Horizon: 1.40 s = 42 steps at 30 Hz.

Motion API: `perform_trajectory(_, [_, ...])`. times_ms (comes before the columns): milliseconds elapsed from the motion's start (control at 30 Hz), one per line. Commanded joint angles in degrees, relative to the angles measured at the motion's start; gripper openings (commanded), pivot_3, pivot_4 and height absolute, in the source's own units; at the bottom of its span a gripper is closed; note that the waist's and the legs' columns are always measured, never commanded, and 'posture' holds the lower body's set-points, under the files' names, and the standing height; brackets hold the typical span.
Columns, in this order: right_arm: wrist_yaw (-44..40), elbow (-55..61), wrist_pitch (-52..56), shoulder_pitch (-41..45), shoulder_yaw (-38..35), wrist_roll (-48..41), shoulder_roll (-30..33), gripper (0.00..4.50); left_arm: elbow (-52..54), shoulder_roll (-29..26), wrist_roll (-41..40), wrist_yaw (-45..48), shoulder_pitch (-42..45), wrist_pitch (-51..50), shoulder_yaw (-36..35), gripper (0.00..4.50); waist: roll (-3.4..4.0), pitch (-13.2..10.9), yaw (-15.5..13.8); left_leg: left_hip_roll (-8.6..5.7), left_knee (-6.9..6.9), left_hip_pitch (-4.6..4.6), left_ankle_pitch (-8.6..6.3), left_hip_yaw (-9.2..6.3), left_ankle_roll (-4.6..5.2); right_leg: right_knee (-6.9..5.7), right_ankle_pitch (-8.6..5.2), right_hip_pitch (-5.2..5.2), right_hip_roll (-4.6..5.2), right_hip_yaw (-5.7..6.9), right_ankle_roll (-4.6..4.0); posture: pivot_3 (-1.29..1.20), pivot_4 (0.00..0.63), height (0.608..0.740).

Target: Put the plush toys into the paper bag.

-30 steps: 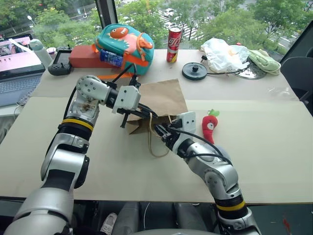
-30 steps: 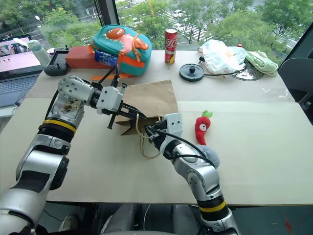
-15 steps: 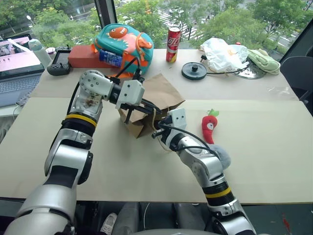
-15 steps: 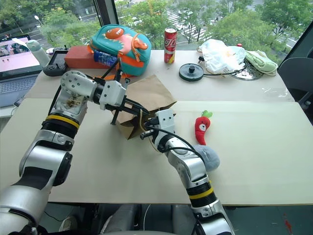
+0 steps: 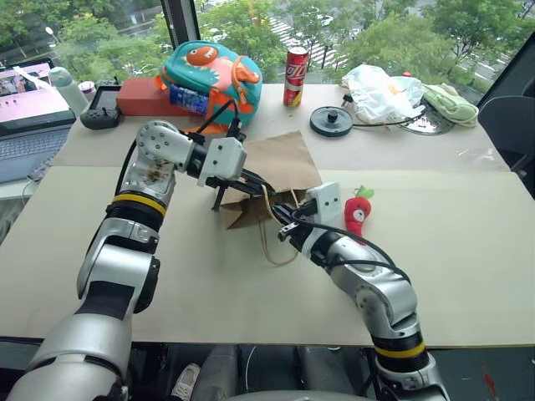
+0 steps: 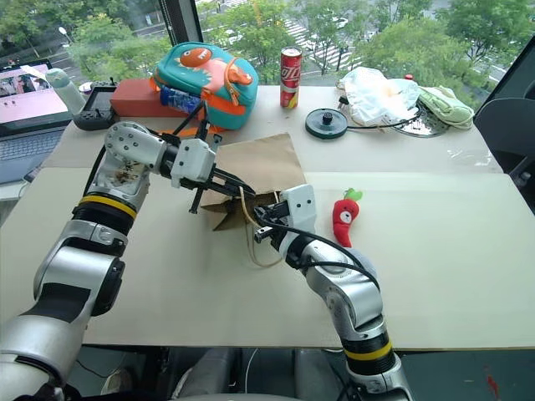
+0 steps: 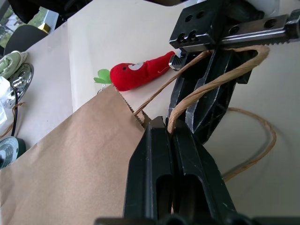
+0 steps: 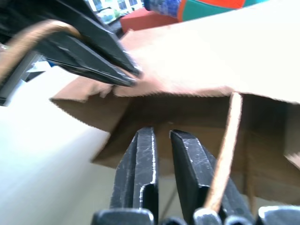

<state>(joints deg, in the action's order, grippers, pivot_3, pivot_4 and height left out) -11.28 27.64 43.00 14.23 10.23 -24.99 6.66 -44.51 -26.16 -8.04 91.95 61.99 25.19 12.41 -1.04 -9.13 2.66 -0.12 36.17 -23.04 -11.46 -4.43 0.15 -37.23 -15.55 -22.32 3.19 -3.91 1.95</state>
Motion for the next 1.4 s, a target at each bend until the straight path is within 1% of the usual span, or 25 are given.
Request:
perform_trajectory(33, [-0.1,6.5,2.6,-1.1,-3.5,-3.5,0.8,0.66,1.0,-0.4,-0.3,0.0,0.4,0.8,-1.0,0.0,0.0,0.0,-0.1,-0.01,0.0,-0.02,0.0,0.0,0.0,0.01,0.0,0.0,0.01,0.0,0.0,0.0,0.15,0.74])
perform_trajectory(167, [0.3,9.4,4.8,-2.1,-5.8,-5.5,1.9,0.66,0.8,-0.4,-0.2,-0.1,0.4,0.9,-1.0,0.0,0.0,0.0,-0.1,-0.03,0.02,-0.02,0.0,0.0,0.0,0.02,0.0,0.02,0.03,0.0,0.0,0.0,0.15,0.74])
perform_trajectory(233, [0.8,9.9,5.5,-2.0,-6.2,-5.8,1.8,1.17,0.8,-0.4,-0.2,-0.2,0.3,0.9,-1.0,0.0,0.0,0.0,-0.1,-0.03,0.02,-0.02,0.0,0.0,0.0,0.02,0.0,0.02,0.03,0.0,0.0,0.0,0.15,0.74])
perform_trajectory(267, [0.9,10.1,5.8,-2.0,-6.3,-5.8,1.8,1.32,0.8,-0.4,-0.2,-0.2,0.3,0.8,-1.0,0.0,0.0,0.0,-0.1,-0.02,0.02,-0.01,0.0,0.0,0.0,0.02,0.0,0.02,0.02,0.0,0.0,0.0,0.15,0.74])
perform_trajectory(367, [1.7,10.7,6.2,-1.5,-7.3,-6.9,1.3,2.02,1.1,-0.4,-0.2,-0.3,0.0,0.8,-1.0,0.0,0.0,0.0,0.0,-0.01,0.01,0.0,0.0,0.01,0.0,0.02,0.0,0.01,0.01,0.0,0.0,0.0,0.15,0.74])
perform_trajectory(500, [2.9,11.8,7.1,-1.5,-12.0,-11.2,0.3,2.02,1.2,-0.6,-0.1,-0.3,-0.4,0.9,-1.1,0.0,0.0,0.0,-0.1,-0.02,0.01,-0.01,0.0,0.0,0.0,0.02,0.0,0.01,0.02,0.0,0.0,0.0,0.15,0.74])
perform_trajectory(633, [3.1,13.0,8.5,-1.3,-13.5,-14.6,0.9,2.02,1.4,-0.5,0.0,-0.5,-0.5,0.7,-1.1,0.0,0.0,0.0,-0.1,-0.02,0.01,-0.02,0.0,0.0,0.0,0.02,0.0,0.02,0.02,0.0,0.0,0.0,0.15,0.74])
perform_trajectory(767, [2.7,14.0,9.0,-2.8,-12.9,-14.6,3.6,2.02,2.0,-0.6,0.0,-0.6,-0.9,0.5,-1.1,0.0,0.0,0.0,-0.1,-0.02,0.01,-0.01,0.0,0.01,0.0,0.02,0.0,0.01,0.02,0.0,0.0,0.0,0.15,0.74])
perform_trajectory(933, [0.9,16.8,8.6,-8.1,-12.6,-15.0,7.9,2.02,2.5,-0.9,-0.1,-0.6,-1.2,0.2,-1.1,0.0,0.0,0.0,-0.2,-0.03,0.01,-0.05,0.0,0.0,0.0,0.05,0.0,0.03,0.03,0.0,0.0,0.0,0.15,0.74])
perform_trajectory(1033, [-0.1,18.8,8.4,-10.2,-13.8,-16.9,10.1,2.02,2.7,-1.3,-0.3,-0.9,-1.4,0.1,-0.7,0.0,0.0,0.0,-0.2,-0.04,0.02,-0.07,0.0,0.0,0.0,0.07,0.0,0.03,0.05,0.0,0.01,0.0,0.15,0.74])
perform_trajectory(1233, [-1.4,20.4,7.7,-11.6,-15.6,-19.4,13.8,2.02,3.1,-1.6,-0.9,-1.2,-1.7,0.1,0.1,0.0,0.0,0.0,-0.1,-0.02,0.03,0.0,0.0,0.01,0.0,0.06,-0.01,0.07,0.02,0.0,0.01,0.0,0.15,0.74])
perform_trajectory(1333, [-2.4,21.2,5.9,-11.7,-18.0,-23.3,13.8,2.02,3.2,-1.6,-1.1,-1.4,-1.7,0.0,0.3,0.0,-0.01,0.0,-0.1,-0.03,0.03,-0.02,0.0,0.01,0.0,0.07,-0.01,0.07,0.03,0.0,0.02,0.0,0.15,0.74])
perform_trajectory(1400, [-2.1,21.1,5.0,-12.0,-20.5,-27.7,13.2,2.02,3.4,-1.7,-1.2,-1.5,-1.8,-0.1,0.3,0.0,-0.01,0.0,-0.1,-0.03,0.03,-0.04,0.0,0.01,0.0,0.08,-0.01,0.07,0.03,-0.01,0.02,0.0,0.15,0.74])
